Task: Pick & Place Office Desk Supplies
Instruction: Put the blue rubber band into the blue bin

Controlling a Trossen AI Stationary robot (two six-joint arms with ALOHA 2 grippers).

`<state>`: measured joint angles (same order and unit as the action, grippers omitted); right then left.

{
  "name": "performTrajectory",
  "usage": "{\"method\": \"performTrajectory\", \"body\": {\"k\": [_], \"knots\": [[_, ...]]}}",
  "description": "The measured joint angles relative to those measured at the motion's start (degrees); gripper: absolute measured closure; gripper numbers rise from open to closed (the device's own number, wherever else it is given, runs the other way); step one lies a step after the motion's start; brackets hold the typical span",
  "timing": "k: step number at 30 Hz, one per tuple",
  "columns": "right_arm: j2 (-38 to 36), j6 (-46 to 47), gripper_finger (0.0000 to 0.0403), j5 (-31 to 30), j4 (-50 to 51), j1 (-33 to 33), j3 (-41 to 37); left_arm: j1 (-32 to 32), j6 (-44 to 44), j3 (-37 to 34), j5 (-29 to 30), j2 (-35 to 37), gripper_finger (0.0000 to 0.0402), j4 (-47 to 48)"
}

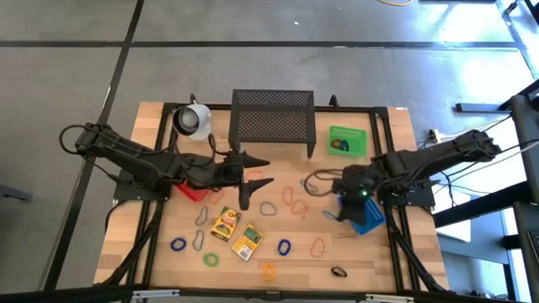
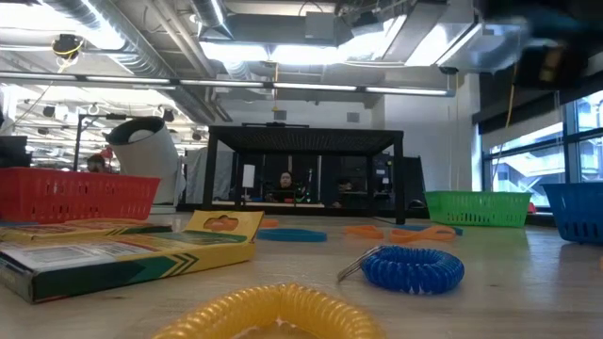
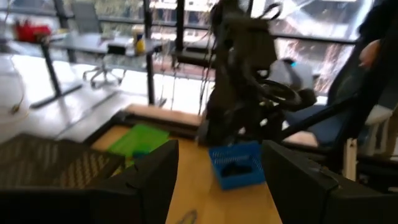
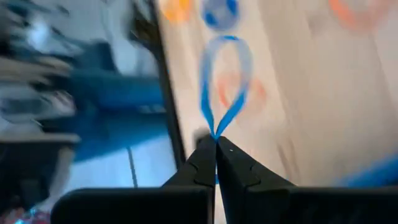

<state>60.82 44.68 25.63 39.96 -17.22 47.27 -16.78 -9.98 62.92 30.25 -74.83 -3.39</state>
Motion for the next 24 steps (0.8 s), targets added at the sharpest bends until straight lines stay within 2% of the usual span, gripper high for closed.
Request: {"method": "performTrajectory", "body": {"k": [3, 6, 11, 14, 24], "knots": [[0.0, 1.65, 0.0397, -2.68, 9.06, -2.47, 0.0, 0.0, -3.91, 0.0, 3.1, 0.0, 0.0178, 4.71], [0.02, 5.81, 0.0397, -8.73, 18.04, -3.89, 0.0, 0.0, -7.98, 0.0, 6.15, -0.02, 0.0178, 8.6], [0.04, 15.35, 0.0397, -15.79, 27.9, -4.43, 0.0, 0.0, -11.73, -0.02, 7.31, -0.02, 0.0178, 11.07], [0.56, 18.95, 0.0397, -16.88, 28.46, -4.43, -0.32, 0.0, -11.96, -0.02, 7.29, -0.02, 0.0178, 11.11], [3.28, 22.43, 0.0397, -17.3, 26.4, -4.43, -7.47, -1.46, -12.87, -0.02, 7.26, -0.02, 0.0178, 11.4]]}}
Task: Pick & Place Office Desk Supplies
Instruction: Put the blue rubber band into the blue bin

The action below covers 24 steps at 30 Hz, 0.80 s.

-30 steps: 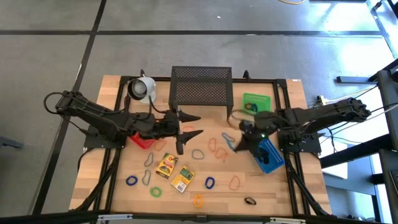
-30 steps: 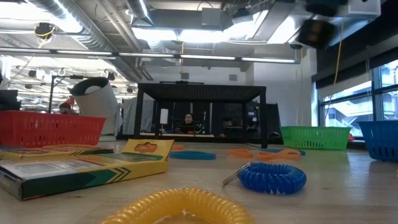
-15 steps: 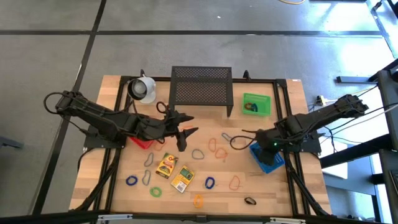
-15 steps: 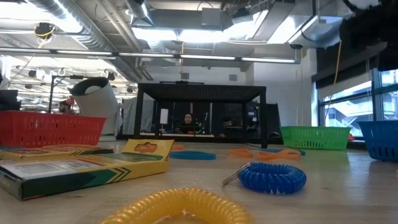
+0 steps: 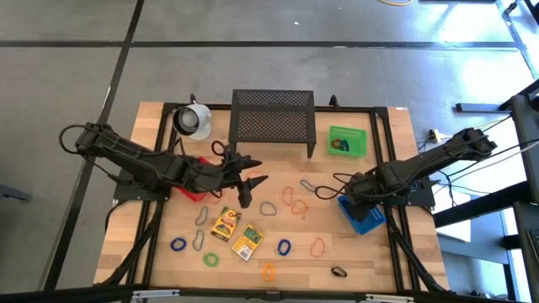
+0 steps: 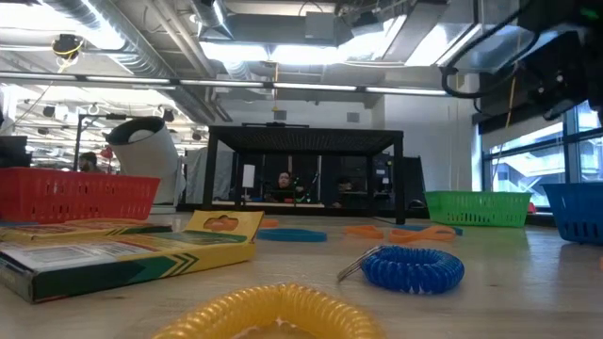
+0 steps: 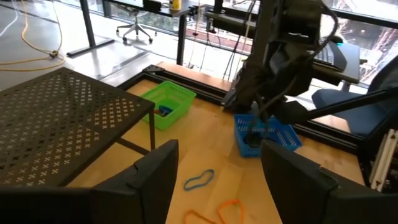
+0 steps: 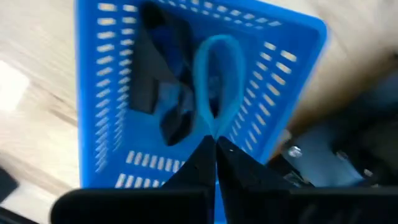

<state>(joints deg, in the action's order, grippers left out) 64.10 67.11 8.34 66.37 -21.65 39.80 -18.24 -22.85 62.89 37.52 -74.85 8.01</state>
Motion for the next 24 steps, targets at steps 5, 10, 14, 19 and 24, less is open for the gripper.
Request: {"method": "performTrajectory", "body": {"k": [5, 10, 14, 19, 24], "knots": [[0.0, 0.0, 0.0392, 0.0, -2.43, 0.04, -0.12, -0.33, -0.03, 0.0, 0.0, -0.02, 0.0178, 0.0], [-0.01, 0.92, 0.0352, -0.45, -2.56, 0.04, -0.12, -0.33, -0.55, 0.0, 0.0, -0.02, 0.0178, 0.0], [-0.02, 1.51, 0.0307, -1.44, -2.55, 0.04, -0.12, -0.35, -0.55, 0.0, -0.02, -0.02, 0.0178, 0.0], [-0.02, 1.49, 0.0246, -1.91, -2.6, 0.04, -0.12, -0.35, -0.55, 0.0, -0.6, -0.02, 0.0178, 0.33], [-0.02, 1.49, 0.0188, -1.92, -2.6, 0.04, -0.12, -0.45, -2.0, -0.02, -1.7, -0.02, 0.0178, 2.66]]}}
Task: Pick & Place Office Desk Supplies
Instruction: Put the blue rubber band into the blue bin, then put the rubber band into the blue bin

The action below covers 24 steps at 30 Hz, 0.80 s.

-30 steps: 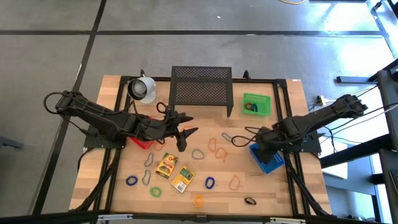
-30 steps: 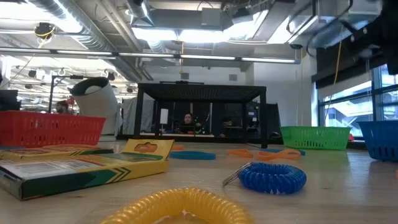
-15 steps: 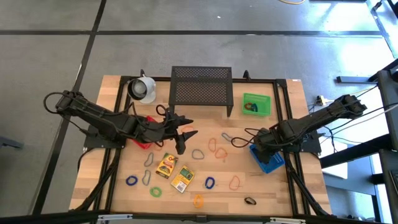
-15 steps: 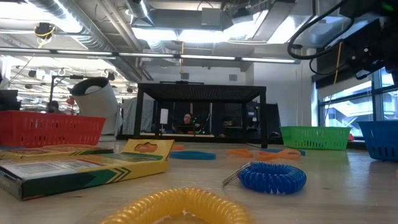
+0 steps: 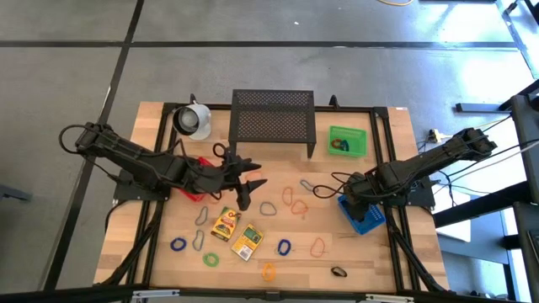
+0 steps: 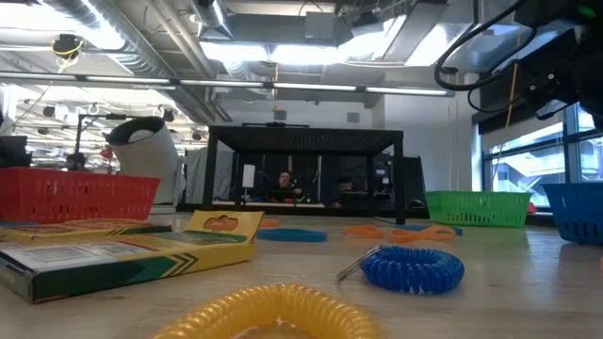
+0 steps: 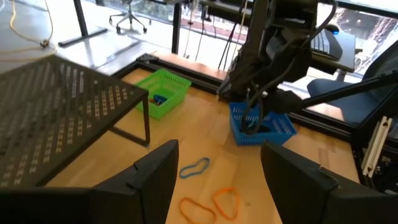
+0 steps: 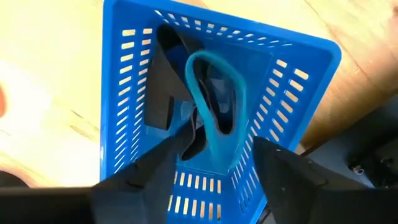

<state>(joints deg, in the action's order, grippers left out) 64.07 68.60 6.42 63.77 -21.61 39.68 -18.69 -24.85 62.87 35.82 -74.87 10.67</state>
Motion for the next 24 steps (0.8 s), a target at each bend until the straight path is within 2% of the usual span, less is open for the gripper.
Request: {"method": "performTrajectory", "body": {"k": [5, 9, 19, 24], "knots": [[0.0, -0.06, 0.015, 0.04, -0.04, 0.0, 0.0, -0.07, -4.35, -0.02, -0.05, 0.0, 0.0178, 4.18], [0.0, -0.22, 0.0145, 0.31, -0.04, 0.0, 0.01, -0.48, -9.2, -0.02, -1.46, 0.0, 0.0178, 9.92], [-0.02, -0.51, 0.017, -3.04, -0.04, 0.0, 0.02, -4.25, -23.74, -0.02, -16.21, 0.0, 0.0178, 31.27], [-0.02, -1.59, 0.0177, -4.78, -0.07, 0.0, 0.02, -8.55, -39.0, -0.16, -22.7, -0.52, 0.0178, 42.83]]}}
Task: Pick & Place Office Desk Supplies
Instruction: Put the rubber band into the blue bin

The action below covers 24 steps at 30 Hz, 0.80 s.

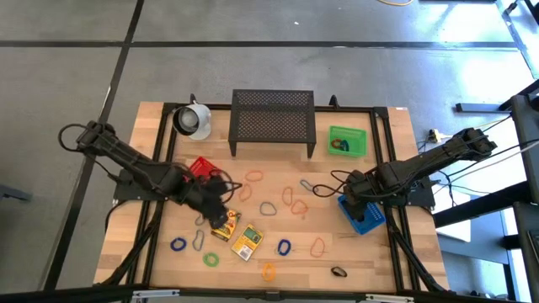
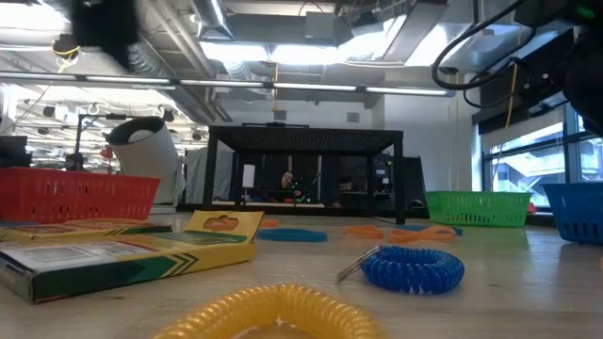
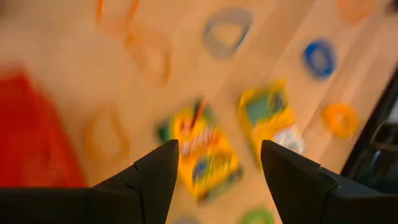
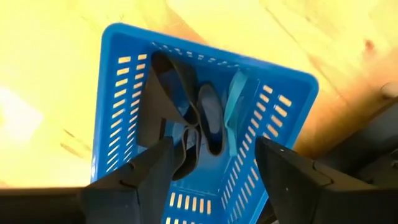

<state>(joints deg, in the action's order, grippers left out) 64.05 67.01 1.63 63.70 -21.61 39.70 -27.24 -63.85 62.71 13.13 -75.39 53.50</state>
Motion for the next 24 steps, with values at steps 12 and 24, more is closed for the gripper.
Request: {"method": "performTrajectory", "body": {"k": [12, 24], "knots": [[0.0, -1.84, 0.0177, -4.38, -1.25, 0.03, 0.0, -13.69, -44.27, -12.53, -12.36, -5.1, 0.0178, -3.01], [0.0, -3.17, 0.0177, -5.31, -1.82, 0.79, 0.0, -16.72, -51.96, -14.16, -10.71, -15.31, 0.0178, -10.3]]}}
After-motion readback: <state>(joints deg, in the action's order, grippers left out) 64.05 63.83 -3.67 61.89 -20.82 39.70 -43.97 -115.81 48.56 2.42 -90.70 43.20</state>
